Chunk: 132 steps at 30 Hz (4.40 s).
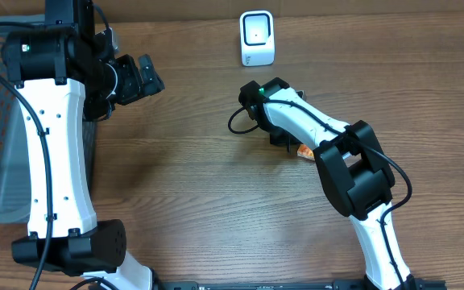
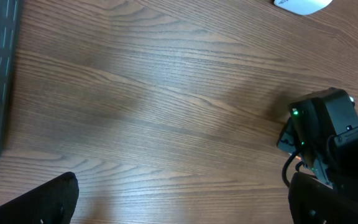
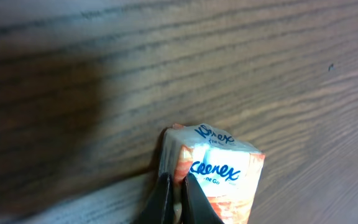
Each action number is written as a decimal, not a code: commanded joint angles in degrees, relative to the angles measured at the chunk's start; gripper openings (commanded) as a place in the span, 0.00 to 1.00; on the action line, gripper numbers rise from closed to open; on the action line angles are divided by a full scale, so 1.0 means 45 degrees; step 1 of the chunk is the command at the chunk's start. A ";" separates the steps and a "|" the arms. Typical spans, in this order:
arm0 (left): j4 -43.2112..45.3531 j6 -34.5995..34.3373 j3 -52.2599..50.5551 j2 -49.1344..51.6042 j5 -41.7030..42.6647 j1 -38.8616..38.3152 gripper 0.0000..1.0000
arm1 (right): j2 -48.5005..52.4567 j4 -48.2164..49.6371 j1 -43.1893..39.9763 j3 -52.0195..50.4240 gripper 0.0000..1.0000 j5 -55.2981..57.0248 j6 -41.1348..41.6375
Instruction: Scan the item barcode
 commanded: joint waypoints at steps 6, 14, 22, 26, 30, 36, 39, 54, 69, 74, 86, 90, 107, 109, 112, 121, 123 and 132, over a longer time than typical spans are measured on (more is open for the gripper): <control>0.0010 0.0189 0.0000 0.0141 0.0019 -0.0083 1.00 | -0.0019 -0.1593 -0.0427 0.3327 0.04 -0.3949 -0.0350; 0.0010 0.0189 0.0000 0.0141 0.0019 -0.0083 1.00 | 0.0010 -0.0408 -0.1413 0.4969 0.04 -1.5562 -0.4493; 0.0010 0.0189 0.0000 0.0141 0.0019 -0.0083 1.00 | 0.0015 0.3317 -0.0996 0.1389 0.04 -2.0550 -0.4556; 0.0010 0.0189 0.0000 0.0141 0.0019 -0.0083 1.00 | 0.0015 0.5178 -0.1069 -0.0495 0.04 -2.0521 -0.3609; 0.0010 0.0189 0.0000 0.0141 0.0019 -0.0083 1.00 | 0.0015 0.5251 -0.1719 -0.1205 0.18 -1.8821 -0.3303; 0.0010 0.0189 0.0000 0.0141 0.0019 -0.0083 1.00 | -0.0024 0.3152 -0.2948 -0.0651 0.36 -1.3440 -0.3313; 0.0010 0.0189 0.0000 0.0141 0.0019 -0.0083 1.00 | -0.0039 0.1909 -0.3332 0.0073 0.37 -1.2041 -0.3570; 0.0010 0.0189 0.0000 0.0141 0.0019 -0.0083 1.00 | -0.0141 -0.3419 -0.0063 0.4692 0.47 -1.1730 -0.9078; 0.0010 0.0189 0.0000 0.0141 0.0019 -0.0083 1.00 | -0.0141 -0.1860 0.3725 0.4580 0.49 -0.5430 -0.5309; 0.0010 0.0189 0.0000 0.0141 0.0019 -0.0083 1.00 | -0.0136 -0.1365 0.4333 0.4177 0.52 -0.5299 -0.5299; 0.0010 0.0189 0.0000 0.0141 0.0019 -0.0083 1.00 | -0.0141 0.0034 0.4206 0.1637 0.52 -0.3633 -0.4634; 0.0010 0.0189 0.0000 0.0141 0.0019 -0.0083 1.00 | -0.0141 0.0039 0.3657 0.1603 0.42 -0.3633 -0.4634; 0.0010 0.0189 0.0000 0.0141 0.0019 -0.0083 1.00 | -0.0141 -0.0617 0.0350 0.1637 0.47 -0.3444 -0.4342; 0.0010 0.0189 0.0000 0.0141 0.0019 -0.0083 1.00 | -0.0141 -0.0753 -0.0087 0.1637 0.49 -0.3434 -0.4362; 0.0010 0.0189 0.0000 0.0141 0.0019 -0.0083 1.00 | -0.0141 -0.1005 -0.0918 0.1734 0.50 -0.3264 -0.4367; 0.0010 0.0189 0.0000 0.0141 0.0019 -0.0083 1.00 | -0.0146 -0.2123 -0.1904 0.3881 0.50 -0.3186 -0.5498; 0.0010 0.0189 0.0000 0.0141 0.0019 -0.0083 1.00 | -0.0146 -0.2181 -0.1909 0.4376 0.50 -0.3813 -0.6717; 0.0010 0.0189 0.0000 0.0141 0.0019 -0.0083 1.00 | -0.0141 -0.0529 -0.2623 0.3619 0.51 -0.5017 -0.8116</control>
